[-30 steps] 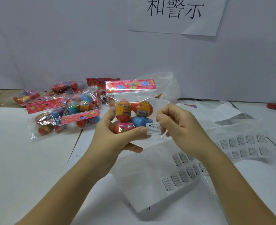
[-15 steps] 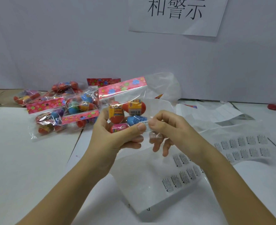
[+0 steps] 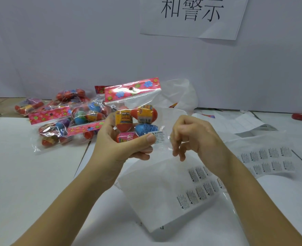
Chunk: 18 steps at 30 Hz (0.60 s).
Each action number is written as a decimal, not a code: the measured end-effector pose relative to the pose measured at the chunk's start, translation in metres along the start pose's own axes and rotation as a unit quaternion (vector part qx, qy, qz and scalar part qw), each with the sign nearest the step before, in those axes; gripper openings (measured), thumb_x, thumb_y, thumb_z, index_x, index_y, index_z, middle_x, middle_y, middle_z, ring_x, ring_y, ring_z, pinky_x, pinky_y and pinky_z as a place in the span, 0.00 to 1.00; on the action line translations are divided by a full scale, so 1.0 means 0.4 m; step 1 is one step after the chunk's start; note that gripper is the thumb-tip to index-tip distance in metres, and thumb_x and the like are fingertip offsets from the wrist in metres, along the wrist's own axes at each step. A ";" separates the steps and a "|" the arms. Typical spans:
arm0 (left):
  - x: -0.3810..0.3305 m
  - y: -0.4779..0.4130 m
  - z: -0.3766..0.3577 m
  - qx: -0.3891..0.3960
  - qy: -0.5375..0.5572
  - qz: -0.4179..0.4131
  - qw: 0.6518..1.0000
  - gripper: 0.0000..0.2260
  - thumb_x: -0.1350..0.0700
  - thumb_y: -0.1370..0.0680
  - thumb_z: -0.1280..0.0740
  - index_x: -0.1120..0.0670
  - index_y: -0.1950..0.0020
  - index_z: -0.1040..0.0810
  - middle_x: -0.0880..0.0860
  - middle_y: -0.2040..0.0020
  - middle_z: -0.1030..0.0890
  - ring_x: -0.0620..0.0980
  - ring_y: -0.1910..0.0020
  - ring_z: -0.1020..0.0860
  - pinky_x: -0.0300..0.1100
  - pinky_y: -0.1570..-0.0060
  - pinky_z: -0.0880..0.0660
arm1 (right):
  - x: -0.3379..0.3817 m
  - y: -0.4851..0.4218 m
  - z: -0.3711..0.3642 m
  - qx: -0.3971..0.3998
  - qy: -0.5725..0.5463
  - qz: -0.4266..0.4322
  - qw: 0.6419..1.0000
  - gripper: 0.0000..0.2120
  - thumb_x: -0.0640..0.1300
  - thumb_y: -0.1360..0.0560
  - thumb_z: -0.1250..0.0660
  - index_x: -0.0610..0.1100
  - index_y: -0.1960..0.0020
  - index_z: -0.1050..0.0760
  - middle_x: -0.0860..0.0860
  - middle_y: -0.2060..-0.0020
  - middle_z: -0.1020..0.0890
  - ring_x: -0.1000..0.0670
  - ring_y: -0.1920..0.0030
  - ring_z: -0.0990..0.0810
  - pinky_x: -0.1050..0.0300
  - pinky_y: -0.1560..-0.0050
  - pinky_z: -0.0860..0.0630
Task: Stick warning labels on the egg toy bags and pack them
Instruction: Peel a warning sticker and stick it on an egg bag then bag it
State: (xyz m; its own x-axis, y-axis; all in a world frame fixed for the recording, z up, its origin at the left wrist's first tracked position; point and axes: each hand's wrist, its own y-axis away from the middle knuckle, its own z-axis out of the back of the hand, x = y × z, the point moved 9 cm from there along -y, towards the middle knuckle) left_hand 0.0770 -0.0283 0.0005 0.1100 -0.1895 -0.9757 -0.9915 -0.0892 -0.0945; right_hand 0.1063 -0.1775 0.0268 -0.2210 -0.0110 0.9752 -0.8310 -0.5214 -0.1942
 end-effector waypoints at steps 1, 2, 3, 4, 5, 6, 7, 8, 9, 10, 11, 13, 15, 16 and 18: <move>-0.004 -0.001 0.008 -0.012 -0.009 -0.010 1.000 0.35 0.52 0.47 0.19 0.49 0.42 0.27 0.52 0.60 0.15 0.53 0.67 0.16 0.39 0.71 0.21 | -0.001 0.000 0.012 -0.014 -0.008 -0.003 1.000 0.10 0.49 0.31 0.38 0.49 0.70 0.28 0.49 0.71 0.23 0.48 0.69 0.23 0.55 0.72 0.29; -0.008 -0.001 0.011 -0.019 -0.020 -0.020 0.999 0.35 0.49 0.46 0.21 0.48 0.41 0.28 0.51 0.59 0.15 0.53 0.66 0.15 0.39 0.70 0.21 | -0.004 -0.001 0.019 -0.022 0.000 -0.007 1.000 0.11 0.54 0.33 0.37 0.49 0.70 0.28 0.49 0.70 0.23 0.49 0.69 0.24 0.55 0.73 0.29; -0.011 0.000 0.010 -0.020 -0.030 -0.028 0.999 0.35 0.48 0.46 0.22 0.48 0.41 0.28 0.50 0.58 0.15 0.53 0.65 0.15 0.39 0.70 0.21 | -0.010 0.000 0.019 -0.021 0.020 -0.014 0.999 0.14 0.58 0.34 0.37 0.48 0.69 0.28 0.50 0.70 0.23 0.49 0.69 0.23 0.56 0.72 0.29; -0.011 0.003 0.004 -0.016 -0.039 -0.033 0.999 0.34 0.48 0.46 0.22 0.48 0.42 0.28 0.49 0.58 0.15 0.54 0.65 0.15 0.39 0.70 0.21 | -0.019 -0.001 0.013 -0.015 0.046 -0.021 0.999 0.17 0.61 0.35 0.36 0.47 0.68 0.28 0.51 0.70 0.23 0.50 0.68 0.23 0.56 0.72 0.29; -0.011 0.005 -0.004 -0.008 -0.047 -0.037 0.998 0.33 0.48 0.46 0.22 0.47 0.42 0.28 0.49 0.57 0.15 0.54 0.65 0.15 0.39 0.71 0.21 | -0.027 -0.001 0.002 -0.005 0.070 -0.026 0.997 0.19 0.62 0.34 0.34 0.46 0.65 0.27 0.52 0.70 0.23 0.50 0.68 0.23 0.57 0.72 0.28; -0.009 0.008 -0.012 0.000 -0.054 -0.038 0.998 0.32 0.48 0.45 0.22 0.47 0.43 0.28 0.48 0.58 0.15 0.53 0.65 0.15 0.38 0.71 0.21 | -0.033 -0.001 -0.011 0.005 0.089 -0.026 0.996 0.20 0.63 0.32 0.32 0.45 0.64 0.27 0.53 0.71 0.23 0.51 0.68 0.22 0.58 0.72 0.28; -0.007 0.009 -0.017 0.006 -0.058 -0.038 0.998 0.32 0.48 0.45 0.22 0.47 0.44 0.28 0.49 0.58 0.15 0.53 0.66 0.15 0.38 0.71 0.21 | -0.034 -0.001 -0.021 0.012 0.100 -0.021 0.995 0.20 0.63 0.30 0.32 0.46 0.63 0.26 0.53 0.71 0.23 0.52 0.68 0.22 0.59 0.72 0.27; -0.005 0.009 -0.019 0.009 -0.060 -0.036 0.998 0.31 0.48 0.44 0.23 0.47 0.44 0.28 0.49 0.58 0.15 0.53 0.66 0.15 0.38 0.71 0.21 | -0.031 -0.001 -0.027 0.014 0.106 -0.011 0.994 0.19 0.64 0.29 0.34 0.47 0.63 0.26 0.54 0.71 0.23 0.52 0.68 0.21 0.60 0.72 0.26; -0.004 0.009 -0.019 0.011 -0.059 -0.034 0.998 0.31 0.48 0.44 0.23 0.48 0.43 0.27 0.49 0.59 0.15 0.53 0.67 0.15 0.38 0.71 0.21 | -0.026 0.000 -0.028 0.012 0.108 -0.002 0.994 0.18 0.63 0.30 0.36 0.49 0.63 0.26 0.54 0.72 0.23 0.53 0.69 0.22 0.61 0.72 0.26; -0.003 0.007 -0.019 0.012 -0.057 -0.031 0.998 0.31 0.48 0.44 0.23 0.48 0.43 0.27 0.49 0.59 0.14 0.53 0.67 0.16 0.38 0.71 0.21 | -0.020 -0.001 -0.026 0.009 0.110 0.007 0.994 0.16 0.63 0.29 0.37 0.50 0.64 0.26 0.55 0.72 0.24 0.54 0.69 0.22 0.61 0.71 0.25; -0.001 0.006 -0.019 0.014 -0.054 -0.027 0.998 0.30 0.47 0.43 0.24 0.48 0.43 0.27 0.50 0.59 0.14 0.53 0.67 0.16 0.39 0.72 0.21 | -0.015 -0.001 -0.023 0.007 0.109 0.012 0.994 0.15 0.62 0.29 0.37 0.52 0.65 0.26 0.55 0.72 0.24 0.55 0.69 0.23 0.62 0.70 0.25; 0.003 0.005 -0.022 0.011 -0.044 -0.016 0.999 0.29 0.44 0.42 0.26 0.48 0.43 0.27 0.50 0.60 0.14 0.53 0.68 0.16 0.40 0.73 0.21 | -0.014 -0.001 -0.018 0.007 0.105 0.015 0.994 0.14 0.62 0.29 0.37 0.53 0.66 0.25 0.55 0.73 0.25 0.56 0.70 0.24 0.62 0.69 0.25; 0.011 0.004 -0.020 -0.005 -0.039 0.002 0.999 0.30 0.40 0.42 0.29 0.47 0.42 0.27 0.50 0.59 0.14 0.54 0.68 0.16 0.40 0.74 0.22 | -0.018 -0.002 -0.019 0.010 0.104 0.010 0.994 0.15 0.62 0.29 0.37 0.54 0.66 0.24 0.56 0.73 0.24 0.56 0.70 0.24 0.63 0.70 0.26; 0.014 0.002 -0.016 -0.014 -0.039 0.007 0.999 0.31 0.37 0.41 0.31 0.47 0.41 0.27 0.50 0.58 0.14 0.54 0.69 0.16 0.40 0.75 0.22 | -0.020 -0.002 -0.021 0.013 0.105 0.009 0.994 0.15 0.61 0.28 0.38 0.54 0.66 0.23 0.56 0.72 0.24 0.57 0.70 0.25 0.63 0.70 0.26; 0.013 -0.001 -0.012 -0.023 -0.045 0.004 0.999 0.31 0.36 0.39 0.34 0.47 0.39 0.27 0.50 0.58 0.14 0.54 0.70 0.16 0.39 0.76 0.23 | -0.021 -0.001 -0.025 0.017 0.104 0.009 0.994 0.13 0.57 0.26 0.39 0.54 0.65 0.22 0.58 0.71 0.23 0.59 0.70 0.25 0.63 0.69 0.26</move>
State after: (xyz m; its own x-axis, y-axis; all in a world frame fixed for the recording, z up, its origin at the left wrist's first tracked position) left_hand 0.0785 -0.0341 -0.0035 0.0934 -0.1025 -0.9903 -0.9880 -0.1328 -0.0794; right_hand 0.1035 -0.1686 0.0176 -0.3401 0.1545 0.9276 -0.8088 -0.5514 -0.2047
